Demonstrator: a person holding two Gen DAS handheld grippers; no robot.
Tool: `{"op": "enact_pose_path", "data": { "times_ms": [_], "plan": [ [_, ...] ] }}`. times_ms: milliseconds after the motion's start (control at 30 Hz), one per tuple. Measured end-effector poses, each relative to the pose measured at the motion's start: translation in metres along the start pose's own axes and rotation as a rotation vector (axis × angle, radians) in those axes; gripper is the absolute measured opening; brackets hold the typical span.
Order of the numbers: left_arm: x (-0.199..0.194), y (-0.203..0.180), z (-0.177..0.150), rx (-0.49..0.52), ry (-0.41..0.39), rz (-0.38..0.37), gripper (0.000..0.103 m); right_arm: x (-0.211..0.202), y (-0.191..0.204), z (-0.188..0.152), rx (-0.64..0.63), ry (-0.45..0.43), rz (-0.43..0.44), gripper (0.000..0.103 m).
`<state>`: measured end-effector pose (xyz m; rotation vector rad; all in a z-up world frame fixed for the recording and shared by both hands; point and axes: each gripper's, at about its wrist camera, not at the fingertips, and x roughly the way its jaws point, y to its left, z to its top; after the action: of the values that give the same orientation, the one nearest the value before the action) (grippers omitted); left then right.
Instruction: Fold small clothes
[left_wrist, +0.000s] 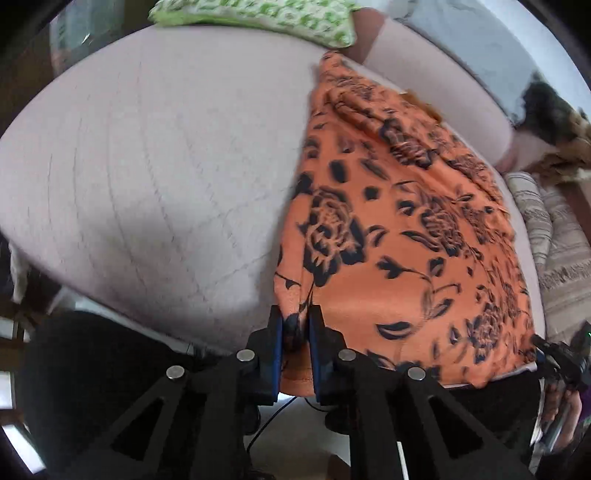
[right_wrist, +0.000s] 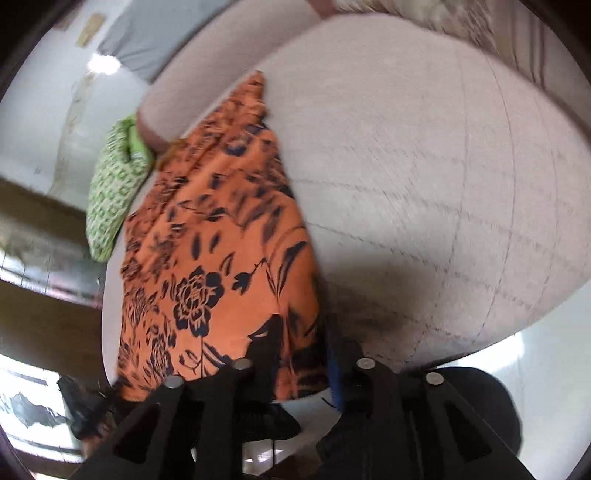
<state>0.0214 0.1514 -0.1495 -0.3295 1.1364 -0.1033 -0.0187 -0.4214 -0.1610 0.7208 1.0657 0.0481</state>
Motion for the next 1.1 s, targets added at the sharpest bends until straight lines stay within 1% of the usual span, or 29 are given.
{"op": "enact_pose_path", "data": {
  "times_ms": [33,67,100,133,167,200,233,267,300,333,367,400,433,467,500,567,600,667,700,733,800,833,867,900,933,1000,1033,1100],
  "plan": [
    [-0.004,0.0,0.0,-0.012,-0.015,-0.013,0.024,-0.002,0.003,0.0,-0.009,-0.012,0.006,0.071],
    [-0.009,-0.001,0.001,-0.012,-0.038,-0.031,0.043,-0.006,0.009,0.0,-0.028,-0.035,0.008,0.076],
    [-0.015,-0.003,0.001,0.001,-0.074,-0.039,0.054,-0.007,0.016,0.001,-0.063,-0.049,-0.006,0.077],
    [-0.018,-0.005,0.001,0.012,-0.098,-0.027,0.071,-0.006,0.018,0.004,-0.083,-0.046,-0.027,0.077],
    [-0.019,-0.005,0.001,0.022,-0.119,0.0,0.074,-0.003,0.019,0.006,-0.09,-0.032,-0.06,0.077],
    [-0.014,-0.005,0.0,0.023,-0.105,0.032,0.074,0.004,0.017,0.008,-0.078,-0.004,-0.079,0.077],
    [-0.007,-0.004,-0.001,0.017,-0.074,0.037,0.074,0.011,0.016,0.008,-0.071,0.023,-0.074,0.076],
    [0.0,-0.004,-0.002,0.021,-0.041,0.031,0.073,0.017,0.016,0.006,-0.073,0.049,-0.072,0.074],
    [0.001,-0.007,-0.005,0.042,-0.035,0.037,0.072,0.019,0.02,0.003,-0.105,0.047,-0.1,0.063],
    [0.003,-0.01,-0.007,0.066,-0.023,0.041,0.043,0.02,0.02,0.003,-0.118,0.057,-0.102,0.036],
    [0.005,-0.01,-0.007,0.078,0.01,0.027,0.007,0.021,0.019,0.003,-0.104,0.086,-0.064,0.012],
    [0.005,-0.011,-0.006,0.073,0.027,0.012,0.005,0.018,0.017,0.003,-0.079,0.087,-0.027,0.011],
    [0.001,-0.012,-0.005,0.074,0.01,0.006,0.005,0.012,0.021,0.004,-0.099,0.071,-0.034,0.011],
    [-0.006,-0.014,-0.006,0.084,-0.014,-0.001,0.005,0.008,0.023,0.006,-0.099,0.062,-0.02,0.011],
    [-0.016,-0.017,-0.006,0.092,-0.04,-0.007,0.005,0.002,0.024,0.008,-0.084,0.048,0.018,0.011],
    [-0.021,-0.018,-0.003,0.1,-0.066,-0.007,0.005,-0.003,0.025,0.01,-0.078,0.038,0.035,0.012],
    [-0.017,-0.014,-0.004,0.095,-0.047,-0.002,0.006,0.002,0.024,0.009,-0.081,0.042,0.014,0.015],
    [0.0,-0.008,-0.008,0.074,0.007,0.024,0.006,0.019,0.016,0.006,-0.061,0.098,-0.016,0.016],
    [0.01,-0.01,-0.006,0.065,0.031,0.03,0.007,0.027,0.012,0.006,-0.046,0.121,-0.028,0.018],
    [0.01,-0.009,-0.007,0.06,0.023,0.027,0.011,0.027,0.016,0.005,-0.066,0.102,-0.032,0.02],
    [0.008,-0.012,-0.007,0.062,0.019,0.027,0.012,0.027,0.021,0.004,-0.07,0.107,-0.026,0.025],
    [0.008,-0.012,-0.006,0.073,0.021,0.031,0.012,0.028,0.021,0.005,-0.07,0.112,-0.023,0.026],
    [0.007,-0.013,-0.005,0.084,0.022,0.031,0.007,0.031,0.02,0.007,-0.074,0.127,-0.018,0.024],
    [0.007,-0.014,-0.004,0.084,0.026,0.014,0.006,0.032,0.02,0.008,-0.066,0.133,-0.005,0.016],
    [0.005,-0.014,-0.002,0.078,0.026,-0.009,0.005,0.032,0.018,0.009,-0.05,0.135,0.017,0.014],
    [-0.001,-0.018,0.004,0.073,0.014,-0.044,0.005,0.024,0.017,0.012,-0.023,0.129,0.087,0.014],
    [-0.01,-0.019,0.008,0.067,-0.001,-0.072,0.005,0.02,0.019,0.014,-0.012,0.12,0.116,0.014],
    [-0.028,-0.023,0.019,0.06,-0.033,-0.125,0.005,0.009,0.027,0.023,0.005,0.09,0.21,0.014]
  ]
}}
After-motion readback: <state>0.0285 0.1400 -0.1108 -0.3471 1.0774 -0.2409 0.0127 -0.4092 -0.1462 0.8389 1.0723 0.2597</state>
